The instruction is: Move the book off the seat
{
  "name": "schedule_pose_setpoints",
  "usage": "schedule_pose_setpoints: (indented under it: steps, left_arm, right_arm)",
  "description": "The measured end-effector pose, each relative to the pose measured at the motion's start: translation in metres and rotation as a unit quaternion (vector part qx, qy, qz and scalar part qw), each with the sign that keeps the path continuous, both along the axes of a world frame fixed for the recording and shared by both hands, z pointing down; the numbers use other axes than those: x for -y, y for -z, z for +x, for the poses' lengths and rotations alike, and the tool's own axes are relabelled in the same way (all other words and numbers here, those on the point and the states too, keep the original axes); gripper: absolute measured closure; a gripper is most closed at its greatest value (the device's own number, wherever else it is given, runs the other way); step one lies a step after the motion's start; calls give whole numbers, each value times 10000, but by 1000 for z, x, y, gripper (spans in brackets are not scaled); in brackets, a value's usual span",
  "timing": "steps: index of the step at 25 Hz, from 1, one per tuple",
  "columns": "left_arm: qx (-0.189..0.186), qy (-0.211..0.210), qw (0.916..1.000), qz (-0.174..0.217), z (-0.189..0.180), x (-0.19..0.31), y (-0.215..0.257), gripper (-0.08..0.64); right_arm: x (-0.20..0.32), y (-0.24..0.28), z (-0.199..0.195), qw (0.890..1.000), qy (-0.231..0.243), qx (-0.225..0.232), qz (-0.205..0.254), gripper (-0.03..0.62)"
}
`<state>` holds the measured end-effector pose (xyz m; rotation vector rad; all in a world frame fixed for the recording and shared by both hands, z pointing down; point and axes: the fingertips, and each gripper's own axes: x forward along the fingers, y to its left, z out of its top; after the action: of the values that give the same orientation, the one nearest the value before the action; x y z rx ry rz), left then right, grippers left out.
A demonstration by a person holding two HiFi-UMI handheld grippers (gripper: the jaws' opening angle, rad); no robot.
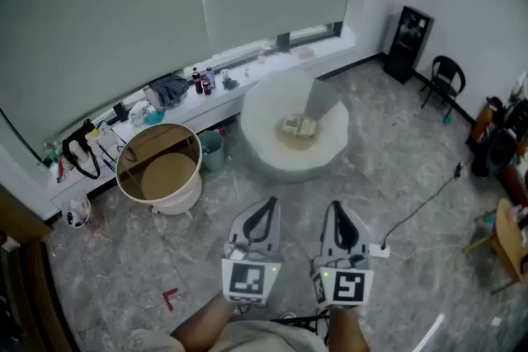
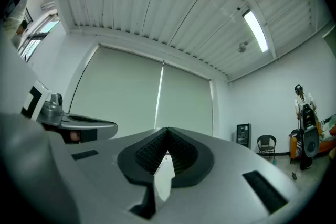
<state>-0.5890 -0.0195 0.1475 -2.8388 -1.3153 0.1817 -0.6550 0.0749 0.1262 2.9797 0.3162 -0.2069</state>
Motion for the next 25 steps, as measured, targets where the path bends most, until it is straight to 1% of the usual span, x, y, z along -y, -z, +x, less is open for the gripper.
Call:
schedule_pose_setpoints:
  steps: [3,6,9,16,21,25]
  left_arm:
    - [63,26,10000,-58,-5,-7,-2,558]
    - [2,44,10000,-7,-13,-18,-4,558]
    - [51,61,10000,2,-19,-30,-8,558]
    - [-2,114,9999,77,-43,-70,-5,558]
    - [170,178,9997,47,-55,-85,-16,558]
    - [209,209,9995,87,-56,-97,-24,558]
  right_arm:
    - [-10,-3,-4,10000,-40,53,-13,589]
    - [-21,-8,-8,9999,-63,105,3,589]
    - [-33,-13,-15,9999,-47,113,20,589]
    - [-76,-17,-41,9998,-111,84,165,589]
    - [-97,-27,-56,9996,-91,175,224,589]
    - [-111,-37,-59,9992,-110,247,308,589]
